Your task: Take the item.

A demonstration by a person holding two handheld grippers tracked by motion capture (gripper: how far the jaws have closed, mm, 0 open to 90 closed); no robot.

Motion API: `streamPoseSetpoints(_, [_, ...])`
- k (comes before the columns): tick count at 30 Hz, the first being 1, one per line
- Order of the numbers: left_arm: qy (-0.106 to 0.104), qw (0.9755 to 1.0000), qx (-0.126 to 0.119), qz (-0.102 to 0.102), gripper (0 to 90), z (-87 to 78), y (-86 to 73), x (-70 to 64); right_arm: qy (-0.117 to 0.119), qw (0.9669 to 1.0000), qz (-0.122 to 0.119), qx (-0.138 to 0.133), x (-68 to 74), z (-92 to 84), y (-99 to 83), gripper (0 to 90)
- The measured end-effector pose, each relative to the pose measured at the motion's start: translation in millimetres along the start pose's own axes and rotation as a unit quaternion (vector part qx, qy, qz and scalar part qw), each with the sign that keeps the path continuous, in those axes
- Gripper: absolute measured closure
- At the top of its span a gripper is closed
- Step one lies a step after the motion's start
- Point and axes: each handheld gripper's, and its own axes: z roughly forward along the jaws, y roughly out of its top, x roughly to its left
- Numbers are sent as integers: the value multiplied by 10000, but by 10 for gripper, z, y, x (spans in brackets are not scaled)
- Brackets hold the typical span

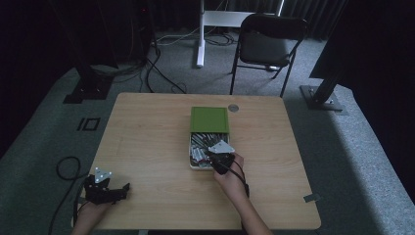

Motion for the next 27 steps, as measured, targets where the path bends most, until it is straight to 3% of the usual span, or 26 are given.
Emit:
streamPoseSetpoints(3, [2,10000,-1,-2,14,0,0,0,114,9998,124,-43,-37,-35,17,854])
streamPoseSetpoints(16, [1,10000,-3,-5,14,0,0,-1,439,9983,260,-289,-54,-250,140,859])
streamPoseSetpoints(27, [2,10000,-5,0,14,0,0,0,550,9954,402,-673,-151,-463,346,863])
